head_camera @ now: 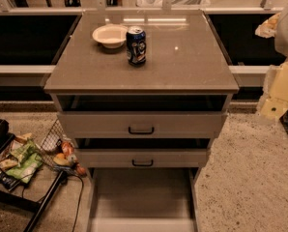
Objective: Close bottom drawer
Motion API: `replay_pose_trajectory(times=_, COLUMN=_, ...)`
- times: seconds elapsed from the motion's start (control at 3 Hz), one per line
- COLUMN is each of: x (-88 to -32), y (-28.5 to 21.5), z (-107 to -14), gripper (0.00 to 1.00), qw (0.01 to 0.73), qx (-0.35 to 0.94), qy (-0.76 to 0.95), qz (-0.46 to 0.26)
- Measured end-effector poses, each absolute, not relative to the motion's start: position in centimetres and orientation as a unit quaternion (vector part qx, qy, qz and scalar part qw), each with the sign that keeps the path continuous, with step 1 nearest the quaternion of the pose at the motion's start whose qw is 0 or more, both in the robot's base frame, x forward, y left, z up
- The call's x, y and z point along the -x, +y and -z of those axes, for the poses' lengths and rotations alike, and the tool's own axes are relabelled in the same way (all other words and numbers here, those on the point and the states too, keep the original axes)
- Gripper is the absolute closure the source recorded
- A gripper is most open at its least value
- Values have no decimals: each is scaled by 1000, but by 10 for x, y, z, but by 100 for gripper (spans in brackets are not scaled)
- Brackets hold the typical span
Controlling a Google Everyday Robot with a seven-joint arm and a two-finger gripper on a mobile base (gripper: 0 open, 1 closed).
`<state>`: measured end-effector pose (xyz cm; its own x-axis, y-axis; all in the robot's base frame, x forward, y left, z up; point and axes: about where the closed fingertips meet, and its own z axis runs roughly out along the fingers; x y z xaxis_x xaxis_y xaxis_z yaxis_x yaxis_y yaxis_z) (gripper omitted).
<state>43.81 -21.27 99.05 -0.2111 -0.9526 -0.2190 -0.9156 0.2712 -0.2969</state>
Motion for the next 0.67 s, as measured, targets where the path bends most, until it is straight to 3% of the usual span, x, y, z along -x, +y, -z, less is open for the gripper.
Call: replay_pose_trajectory(times=0.67, x=-435, y=-215, z=-970, gripper=0, qw=174, qx=602, qy=778, qz=50)
